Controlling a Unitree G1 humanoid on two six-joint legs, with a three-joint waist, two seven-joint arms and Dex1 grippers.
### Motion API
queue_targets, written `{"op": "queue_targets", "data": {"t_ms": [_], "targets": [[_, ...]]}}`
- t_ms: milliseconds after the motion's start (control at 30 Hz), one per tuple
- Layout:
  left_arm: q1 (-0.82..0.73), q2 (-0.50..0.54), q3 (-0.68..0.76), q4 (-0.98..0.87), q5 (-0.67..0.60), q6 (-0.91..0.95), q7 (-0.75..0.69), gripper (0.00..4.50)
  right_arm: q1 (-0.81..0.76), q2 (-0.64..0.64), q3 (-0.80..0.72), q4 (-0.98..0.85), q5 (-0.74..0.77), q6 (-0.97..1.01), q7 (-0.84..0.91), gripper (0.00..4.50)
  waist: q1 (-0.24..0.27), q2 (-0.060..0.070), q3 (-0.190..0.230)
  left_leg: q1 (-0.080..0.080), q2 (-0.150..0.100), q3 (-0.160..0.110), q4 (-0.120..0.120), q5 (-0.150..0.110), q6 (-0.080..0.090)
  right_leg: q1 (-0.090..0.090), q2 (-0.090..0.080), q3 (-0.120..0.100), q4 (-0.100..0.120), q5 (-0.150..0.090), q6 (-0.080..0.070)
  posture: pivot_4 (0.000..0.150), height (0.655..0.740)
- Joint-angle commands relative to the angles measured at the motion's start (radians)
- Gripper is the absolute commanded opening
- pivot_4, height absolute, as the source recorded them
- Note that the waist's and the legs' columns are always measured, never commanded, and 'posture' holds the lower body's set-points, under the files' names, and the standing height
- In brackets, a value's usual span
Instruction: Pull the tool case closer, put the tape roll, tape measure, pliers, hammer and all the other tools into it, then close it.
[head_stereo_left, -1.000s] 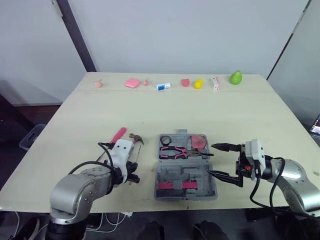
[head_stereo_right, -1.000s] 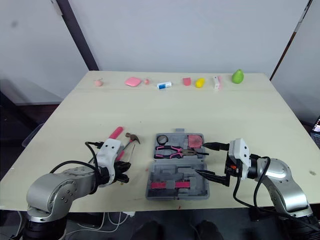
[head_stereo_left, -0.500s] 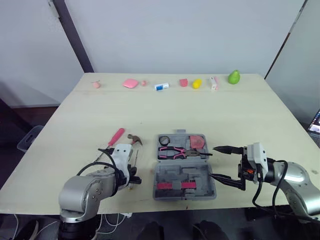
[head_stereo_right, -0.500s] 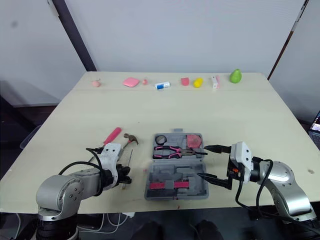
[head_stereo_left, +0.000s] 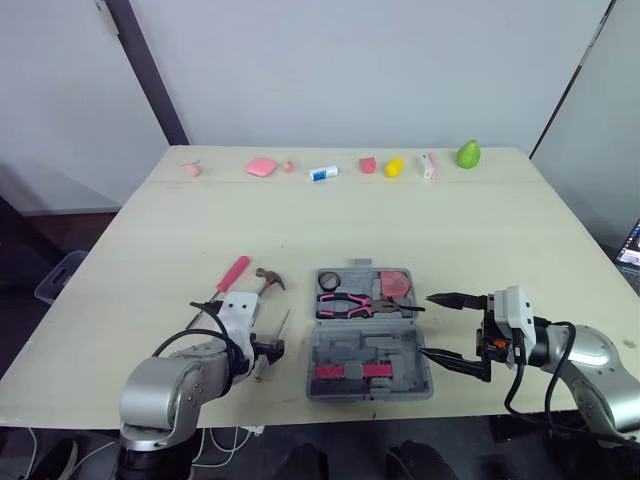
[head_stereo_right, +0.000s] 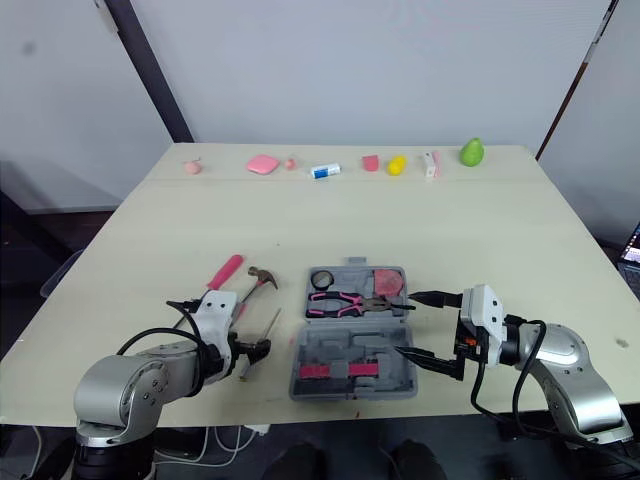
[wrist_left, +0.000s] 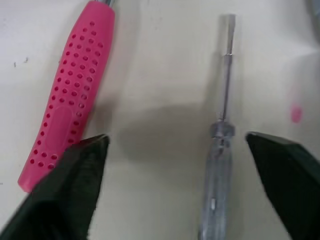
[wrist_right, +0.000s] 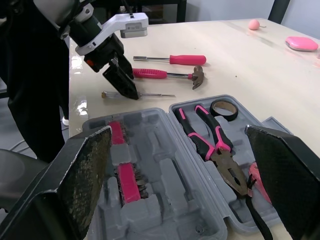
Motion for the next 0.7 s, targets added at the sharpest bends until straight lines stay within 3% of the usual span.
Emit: {"op": "queue_targets", "data": {"t_ms": [33, 267, 467, 700], "targets": [[0.026, 0.018, -0.014, -0.061, 0.011, -0.077, -0.022, 4.45, -0.007, -0.003, -0.018, -0.045, 0.010, -0.007, -0.007, 4.50, 0.000, 0.000, 0.000, 0.000, 0.000, 0.000, 0.000, 0.000, 0.000, 0.000, 0.000, 0.000, 0.000, 0.000, 0.000, 0.150, 0.7400], [0.173, 0.045, -0.112, -0.069, 0.072, -0.369, -0.057, 4.45, -0.014, 0.001, -0.012, -0.049, 0.010, 0.000, -0.018, 4.50, 0.001, 0.000, 0.000, 0.000, 0.000, 0.001, 0.000, 0.000, 0.000, 0.000, -0.001, 0.001, -0.001, 0.000, 0.000, 0.150, 0.7400], [0.305, 0.008, -0.160, -0.008, 0.132, -0.678, -0.083, 4.45, -0.014, 0.002, -0.010, -0.050, 0.010, 0.001, -0.020, 4.50, 0.001, 0.000, 0.000, 0.001, 0.000, 0.003, -0.001, 0.000, 0.000, 0.000, -0.002, 0.002, -0.001, -0.001, -0.002, 0.150, 0.7400], [0.384, -0.017, -0.168, 0.074, 0.170, -0.881, -0.113, 4.45, -0.014, -0.001, -0.008, -0.055, 0.011, 0.006, -0.021, 4.50, 0.002, 0.000, 0.000, 0.001, 0.000, 0.004, -0.001, 0.000, 0.000, 0.000, -0.001, 0.002, -0.002, -0.001, -0.002, 0.150, 0.7400]]}}
